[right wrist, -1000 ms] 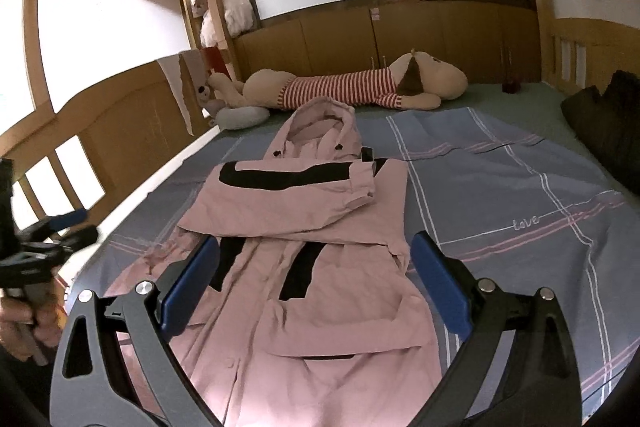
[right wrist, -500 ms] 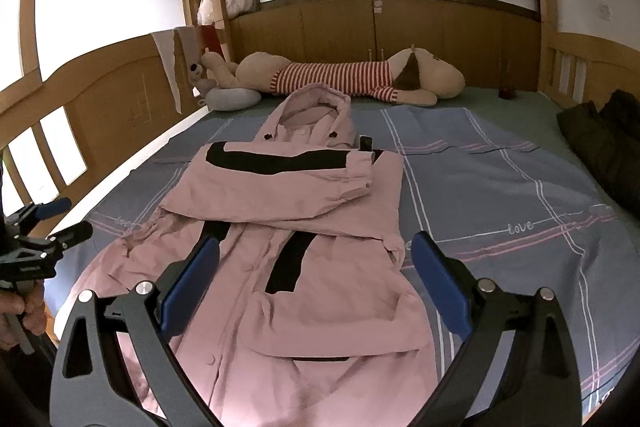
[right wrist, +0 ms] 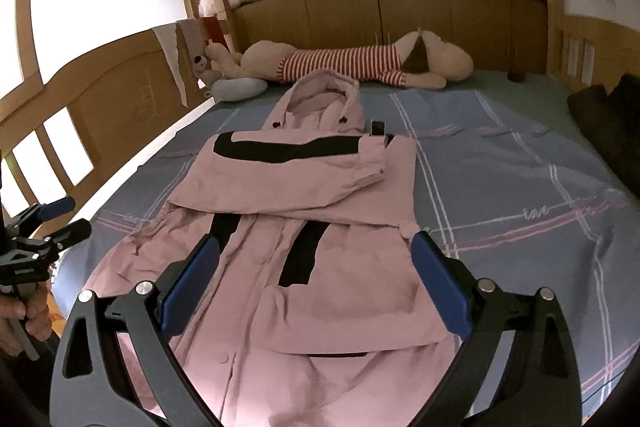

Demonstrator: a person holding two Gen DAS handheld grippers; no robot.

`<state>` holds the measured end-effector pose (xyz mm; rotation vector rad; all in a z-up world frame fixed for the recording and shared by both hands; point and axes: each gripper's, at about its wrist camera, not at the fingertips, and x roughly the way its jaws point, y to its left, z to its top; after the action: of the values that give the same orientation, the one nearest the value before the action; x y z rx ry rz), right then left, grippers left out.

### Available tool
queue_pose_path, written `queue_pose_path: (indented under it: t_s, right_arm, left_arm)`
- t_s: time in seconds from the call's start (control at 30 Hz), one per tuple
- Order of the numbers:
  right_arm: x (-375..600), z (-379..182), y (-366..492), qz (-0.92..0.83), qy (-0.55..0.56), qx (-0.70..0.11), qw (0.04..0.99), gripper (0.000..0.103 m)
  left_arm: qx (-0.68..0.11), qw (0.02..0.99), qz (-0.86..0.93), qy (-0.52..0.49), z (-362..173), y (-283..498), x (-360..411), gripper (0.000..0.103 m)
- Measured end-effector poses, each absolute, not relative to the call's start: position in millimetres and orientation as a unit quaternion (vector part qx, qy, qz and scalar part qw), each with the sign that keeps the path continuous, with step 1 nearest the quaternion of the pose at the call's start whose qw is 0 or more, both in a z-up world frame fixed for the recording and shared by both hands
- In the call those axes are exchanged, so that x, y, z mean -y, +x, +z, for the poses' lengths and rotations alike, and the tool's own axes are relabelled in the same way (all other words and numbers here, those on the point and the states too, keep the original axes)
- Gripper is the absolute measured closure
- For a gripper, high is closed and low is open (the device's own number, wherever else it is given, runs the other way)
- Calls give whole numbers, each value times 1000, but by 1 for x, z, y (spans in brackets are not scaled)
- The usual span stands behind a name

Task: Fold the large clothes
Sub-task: 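Reach the right tool to the jacket hood and close on it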

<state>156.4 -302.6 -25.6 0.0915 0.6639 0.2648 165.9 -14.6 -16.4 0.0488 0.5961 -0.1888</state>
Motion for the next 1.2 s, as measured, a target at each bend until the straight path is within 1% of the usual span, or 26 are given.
queue_pose_path:
  t_s: [0.13,0.33,0.5,0.73,0.83,0.93,0.97,1.0,1.13,1.2]
  right_arm:
    - [295,-32,166,132,48,-340,930,6]
    - [289,-32,227,124,77,-382,913,6]
    - [270,-9,316,117,27,-399,909,6]
    - [254,-3,489,84,-5,-442,893,8]
    - [242,-16,554,72,-18,-462,884,12]
    - [238,-38,612,59,-24,-487,871,24]
    - [237,-44,627,54,-23,-493,868,31]
    - [239,-54,650,46,-15,-503,863,34]
    - [243,-83,702,28,7,-524,851,42]
    - [241,-94,720,23,8,-532,847,48]
  left_arm:
    - [-283,954,-100,28,-8,169,12,2]
    - [-285,953,-99,40,-5,184,6,2]
    - [-295,950,-98,28,-4,194,-4,2]
    - [-318,944,-87,5,-10,211,-28,2]
    - [-324,943,-81,-10,-12,216,-40,2]
    - [-333,940,-76,-22,-15,221,-52,2]
    - [-337,938,-75,-27,-17,224,-56,2]
    - [-342,936,-74,-30,-18,227,-59,2]
    - [-360,930,-70,-39,-26,237,-66,2]
    - [-364,928,-72,-39,-29,240,-67,2]
